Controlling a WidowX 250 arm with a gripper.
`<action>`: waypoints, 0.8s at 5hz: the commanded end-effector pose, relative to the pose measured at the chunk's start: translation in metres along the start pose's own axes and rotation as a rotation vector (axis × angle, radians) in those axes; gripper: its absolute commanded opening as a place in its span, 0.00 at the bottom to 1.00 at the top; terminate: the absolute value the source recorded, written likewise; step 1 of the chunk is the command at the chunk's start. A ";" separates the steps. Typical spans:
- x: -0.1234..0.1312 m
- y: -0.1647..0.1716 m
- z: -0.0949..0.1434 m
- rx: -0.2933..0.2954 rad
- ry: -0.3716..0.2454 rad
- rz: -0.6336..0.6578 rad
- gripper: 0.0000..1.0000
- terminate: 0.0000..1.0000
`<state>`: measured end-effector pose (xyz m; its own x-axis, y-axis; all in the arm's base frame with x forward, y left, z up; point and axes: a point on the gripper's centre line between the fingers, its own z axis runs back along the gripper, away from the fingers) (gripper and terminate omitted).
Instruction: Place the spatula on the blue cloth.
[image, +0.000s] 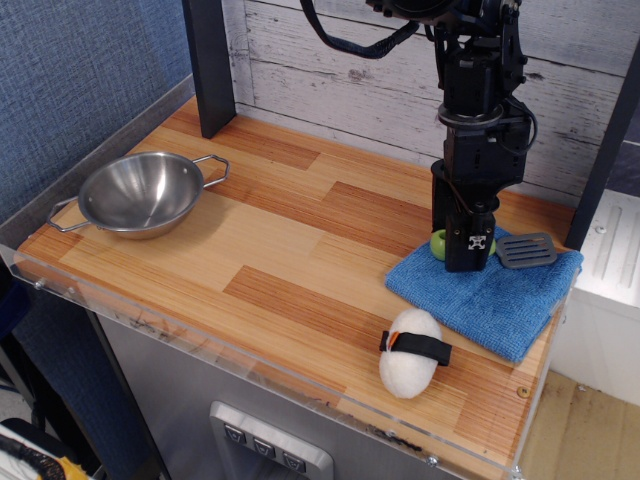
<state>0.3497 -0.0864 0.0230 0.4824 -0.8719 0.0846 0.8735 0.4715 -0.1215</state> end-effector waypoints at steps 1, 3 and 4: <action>-0.002 0.006 0.064 0.153 -0.074 0.022 1.00 0.00; -0.003 0.002 0.124 0.295 -0.101 0.016 1.00 0.00; -0.005 -0.004 0.142 0.303 -0.115 0.025 1.00 0.00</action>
<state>0.3560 -0.0641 0.1364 0.5068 -0.8484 0.1529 0.8429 0.5249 0.1182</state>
